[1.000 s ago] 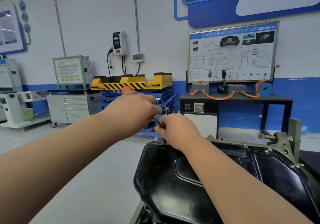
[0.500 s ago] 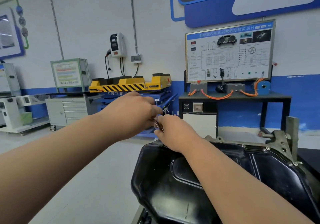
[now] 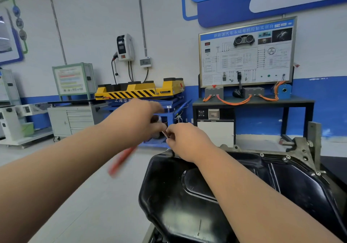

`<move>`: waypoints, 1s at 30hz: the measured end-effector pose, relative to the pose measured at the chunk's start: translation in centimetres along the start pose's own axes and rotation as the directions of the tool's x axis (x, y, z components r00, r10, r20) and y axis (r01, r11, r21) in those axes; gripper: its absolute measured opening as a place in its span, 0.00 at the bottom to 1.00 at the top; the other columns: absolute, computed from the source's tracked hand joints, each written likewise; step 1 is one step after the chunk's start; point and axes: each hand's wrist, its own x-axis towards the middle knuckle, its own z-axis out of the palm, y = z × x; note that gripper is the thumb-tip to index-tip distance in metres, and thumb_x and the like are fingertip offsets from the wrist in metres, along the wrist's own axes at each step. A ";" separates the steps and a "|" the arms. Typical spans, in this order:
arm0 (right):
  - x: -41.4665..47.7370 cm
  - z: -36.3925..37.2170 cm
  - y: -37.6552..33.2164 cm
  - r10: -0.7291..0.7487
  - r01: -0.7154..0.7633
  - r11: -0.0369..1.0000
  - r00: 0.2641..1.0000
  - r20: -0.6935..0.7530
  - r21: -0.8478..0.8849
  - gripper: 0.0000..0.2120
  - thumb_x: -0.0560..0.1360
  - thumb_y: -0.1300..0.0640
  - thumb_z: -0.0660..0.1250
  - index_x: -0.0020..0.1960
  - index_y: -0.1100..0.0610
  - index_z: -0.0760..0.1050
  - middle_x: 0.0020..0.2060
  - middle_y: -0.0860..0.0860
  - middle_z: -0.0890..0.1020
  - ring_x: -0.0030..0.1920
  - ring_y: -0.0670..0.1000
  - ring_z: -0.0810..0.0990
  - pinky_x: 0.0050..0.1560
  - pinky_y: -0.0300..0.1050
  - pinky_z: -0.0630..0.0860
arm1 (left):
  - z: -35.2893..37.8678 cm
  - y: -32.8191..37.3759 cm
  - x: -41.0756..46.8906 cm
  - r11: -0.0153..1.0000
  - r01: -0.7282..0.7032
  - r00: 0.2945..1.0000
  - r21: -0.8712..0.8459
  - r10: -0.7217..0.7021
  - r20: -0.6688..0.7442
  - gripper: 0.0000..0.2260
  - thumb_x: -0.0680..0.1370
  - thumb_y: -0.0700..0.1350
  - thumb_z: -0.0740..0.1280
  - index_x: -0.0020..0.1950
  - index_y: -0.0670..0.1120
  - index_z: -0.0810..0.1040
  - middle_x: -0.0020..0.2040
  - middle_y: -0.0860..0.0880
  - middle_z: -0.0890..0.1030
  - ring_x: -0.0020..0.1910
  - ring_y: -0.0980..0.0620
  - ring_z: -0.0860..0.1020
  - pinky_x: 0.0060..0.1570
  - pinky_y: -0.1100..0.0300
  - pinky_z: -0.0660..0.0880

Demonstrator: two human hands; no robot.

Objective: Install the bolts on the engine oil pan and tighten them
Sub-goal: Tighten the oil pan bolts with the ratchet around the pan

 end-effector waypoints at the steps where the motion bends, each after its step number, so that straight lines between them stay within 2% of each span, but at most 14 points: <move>1: 0.0 0.0 0.0 -0.004 0.004 1.000 1.000 0.008 -0.007 0.06 0.78 0.53 0.59 0.50 0.49 0.75 0.42 0.48 0.77 0.42 0.53 0.76 0.44 0.51 0.78 | 0.0 -0.1 0.0 0.988 0.102 0.995 -0.118 -0.102 0.010 0.16 0.73 0.59 0.68 0.56 0.53 0.79 0.42 0.56 0.81 0.39 0.57 0.78 0.38 0.64 0.74; 4: 0.0 0.1 0.0 -0.013 0.013 1.000 1.000 0.005 -0.004 0.07 0.78 0.54 0.60 0.51 0.50 0.76 0.44 0.49 0.78 0.43 0.53 0.76 0.45 0.51 0.78 | -0.1 -0.1 -0.3 0.995 -0.033 0.999 0.091 0.030 0.029 0.13 0.74 0.55 0.68 0.56 0.52 0.79 0.45 0.55 0.80 0.43 0.56 0.77 0.42 0.63 0.74; 6: 0.0 0.0 0.0 -0.015 0.015 1.000 1.000 0.008 0.001 0.07 0.78 0.54 0.59 0.50 0.49 0.76 0.43 0.48 0.78 0.41 0.53 0.76 0.44 0.51 0.78 | 0.0 -0.5 -0.3 0.865 -0.302 0.953 0.401 0.290 0.092 0.13 0.79 0.48 0.65 0.64 0.54 0.74 0.55 0.54 0.78 0.55 0.53 0.75 0.57 0.59 0.71; 8: 0.0 0.0 0.0 -0.010 0.010 1.000 1.000 0.018 0.003 0.06 0.78 0.54 0.59 0.51 0.49 0.75 0.43 0.48 0.78 0.41 0.53 0.76 0.44 0.51 0.79 | 0.0 -1.2 0.0 0.760 -0.425 0.899 0.491 0.416 0.134 0.14 0.80 0.46 0.63 0.65 0.54 0.72 0.58 0.54 0.76 0.59 0.51 0.74 0.63 0.57 0.68; 10: 0.0 0.1 0.0 -0.008 0.008 1.000 1.000 0.022 0.012 0.08 0.78 0.54 0.60 0.54 0.48 0.75 0.47 0.48 0.78 0.44 0.53 0.77 0.46 0.51 0.78 | 0.1 -1.4 0.1 0.864 -0.330 0.943 0.379 0.322 0.086 0.14 0.79 0.51 0.63 0.65 0.54 0.73 0.56 0.54 0.78 0.55 0.53 0.75 0.57 0.57 0.73; 12: 0.0 0.1 0.0 0.001 -0.002 1.000 0.999 0.032 0.024 0.10 0.77 0.55 0.60 0.57 0.48 0.75 0.50 0.48 0.78 0.47 0.53 0.77 0.48 0.52 0.78 | 0.0 -1.0 -0.2 0.993 -0.076 0.997 0.087 0.074 0.015 0.15 0.75 0.57 0.66 0.58 0.53 0.77 0.45 0.57 0.80 0.42 0.58 0.77 0.42 0.62 0.75; 14: 0.1 0.0 0.2 0.025 -0.028 0.998 0.999 0.044 0.050 0.13 0.76 0.57 0.61 0.59 0.47 0.74 0.51 0.48 0.77 0.49 0.53 0.76 0.50 0.53 0.77 | 0.0 -0.7 -0.2 0.986 0.115 0.993 -0.123 -0.115 0.008 0.13 0.72 0.60 0.69 0.49 0.53 0.79 0.35 0.58 0.78 0.32 0.62 0.76 0.30 0.68 0.70; 17: 0.1 -0.2 0.6 0.120 -0.122 0.987 0.992 0.026 0.100 0.14 0.76 0.58 0.60 0.59 0.46 0.74 0.53 0.49 0.78 0.51 0.54 0.76 0.52 0.53 0.77 | 0.0 -0.6 -0.5 0.972 -0.114 0.993 0.205 0.107 0.044 0.11 0.76 0.54 0.67 0.55 0.51 0.77 0.45 0.56 0.79 0.42 0.57 0.77 0.39 0.61 0.75; 19: 0.2 -0.7 1.5 0.251 -0.241 0.958 0.966 -0.052 0.156 0.14 0.75 0.60 0.60 0.57 0.49 0.77 0.51 0.51 0.79 0.49 0.55 0.77 0.51 0.52 0.77 | 0.1 -1.1 -0.4 0.822 -0.363 0.932 0.439 0.323 0.165 0.11 0.79 0.47 0.64 0.61 0.53 0.73 0.53 0.53 0.77 0.51 0.51 0.76 0.51 0.55 0.75; 21: 0.3 -1.1 2.9 0.399 -0.368 0.898 0.912 -0.097 0.240 0.12 0.74 0.62 0.60 0.52 0.54 0.78 0.45 0.53 0.80 0.46 0.56 0.77 0.49 0.49 0.77 | 0.3 -1.7 -0.3 0.814 -0.397 0.918 0.423 0.358 0.173 0.13 0.79 0.46 0.63 0.64 0.54 0.71 0.56 0.54 0.76 0.53 0.51 0.75 0.53 0.55 0.74; 23: 0.4 -1.2 3.9 0.453 -0.439 0.868 0.891 -0.008 0.230 0.08 0.74 0.62 0.59 0.47 0.58 0.77 0.40 0.53 0.79 0.44 0.57 0.77 0.46 0.47 0.76 | 0.2 -1.5 -0.6 0.953 -0.225 0.973 0.204 0.210 0.092 0.13 0.78 0.53 0.65 0.63 0.55 0.74 0.51 0.56 0.78 0.48 0.55 0.76 0.47 0.61 0.73; 26: 0.3 -0.3 2.9 0.258 -0.284 0.953 0.942 0.214 0.104 0.14 0.75 0.54 0.63 0.60 0.55 0.74 0.52 0.53 0.79 0.51 0.55 0.77 0.51 0.47 0.76 | 0.3 -1.0 -1.4 0.991 0.035 0.999 -0.127 -0.033 0.019 0.16 0.72 0.61 0.69 0.57 0.56 0.78 0.39 0.61 0.75 0.36 0.64 0.74 0.36 0.69 0.70; 28: 0.0 0.1 1.7 0.101 -0.130 0.986 0.964 0.244 0.103 0.20 0.75 0.49 0.65 0.66 0.49 0.70 0.57 0.48 0.77 0.55 0.52 0.76 0.56 0.48 0.75 | 0.5 -0.7 -1.7 0.998 -0.054 0.999 -0.010 0.054 -0.004 0.14 0.74 0.58 0.68 0.57 0.55 0.77 0.41 0.59 0.77 0.34 0.63 0.75 0.35 0.69 0.69; 30: 0.3 0.0 1.0 0.007 -0.039 0.992 0.969 0.246 0.123 0.17 0.75 0.48 0.65 0.63 0.47 0.72 0.55 0.47 0.78 0.53 0.51 0.77 0.54 0.48 0.75 | 0.6 -0.6 -1.7 0.948 -0.228 0.973 0.223 0.228 0.026 0.12 0.79 0.51 0.64 0.62 0.53 0.73 0.51 0.55 0.78 0.46 0.57 0.76 0.45 0.63 0.73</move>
